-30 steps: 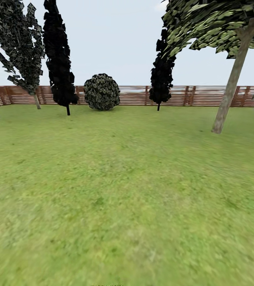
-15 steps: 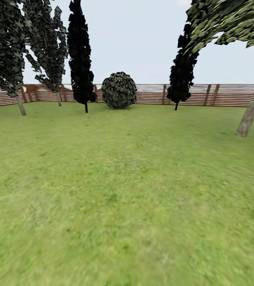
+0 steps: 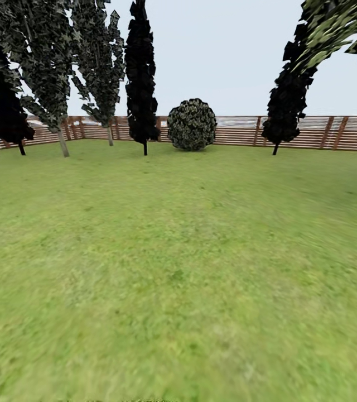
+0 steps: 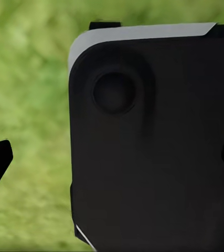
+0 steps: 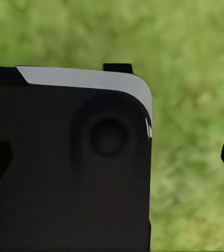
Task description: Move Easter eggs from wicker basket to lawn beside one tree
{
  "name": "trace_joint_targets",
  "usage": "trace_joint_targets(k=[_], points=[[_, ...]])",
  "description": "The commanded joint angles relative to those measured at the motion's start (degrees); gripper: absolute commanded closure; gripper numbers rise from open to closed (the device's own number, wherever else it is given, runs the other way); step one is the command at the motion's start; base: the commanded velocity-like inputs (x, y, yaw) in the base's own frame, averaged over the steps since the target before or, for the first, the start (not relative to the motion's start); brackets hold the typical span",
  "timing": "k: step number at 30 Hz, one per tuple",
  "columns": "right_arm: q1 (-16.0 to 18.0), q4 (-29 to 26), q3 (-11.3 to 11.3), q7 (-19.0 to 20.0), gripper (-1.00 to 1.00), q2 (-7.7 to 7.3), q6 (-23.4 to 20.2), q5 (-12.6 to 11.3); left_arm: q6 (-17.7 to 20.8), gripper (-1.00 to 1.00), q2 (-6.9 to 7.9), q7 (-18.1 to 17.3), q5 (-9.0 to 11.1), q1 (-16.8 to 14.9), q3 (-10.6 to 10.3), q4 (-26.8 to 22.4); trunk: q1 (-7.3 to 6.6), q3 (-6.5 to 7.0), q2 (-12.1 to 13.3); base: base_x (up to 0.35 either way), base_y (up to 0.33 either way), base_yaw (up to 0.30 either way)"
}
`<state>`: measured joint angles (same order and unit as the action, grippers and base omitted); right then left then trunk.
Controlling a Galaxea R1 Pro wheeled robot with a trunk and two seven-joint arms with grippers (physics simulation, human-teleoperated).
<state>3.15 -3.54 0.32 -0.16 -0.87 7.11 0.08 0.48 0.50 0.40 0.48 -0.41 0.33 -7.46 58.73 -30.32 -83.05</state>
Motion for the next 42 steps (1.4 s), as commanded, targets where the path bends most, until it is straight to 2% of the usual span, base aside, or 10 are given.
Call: trace_joint_targets(k=[1, 42], points=[[0.04, 0.03, 0.03, -0.02, -1.0, -0.01, 0.18, 0.01, 0.05, -1.0, -0.02, 0.04, 0.05, -0.03, 0.02, -0.01, -0.01, -0.1, -0.03, 0.0, 0.0, 0.277], [0.02, -0.01, 0.03, -0.02, -1.0, 0.03, 0.18, 0.08, 0.05, -1.0, -0.06, 0.04, 0.05, -0.03, 0.02, -0.03, -0.01, -1.8, -0.03, 0.0, 0.0, 0.277]])
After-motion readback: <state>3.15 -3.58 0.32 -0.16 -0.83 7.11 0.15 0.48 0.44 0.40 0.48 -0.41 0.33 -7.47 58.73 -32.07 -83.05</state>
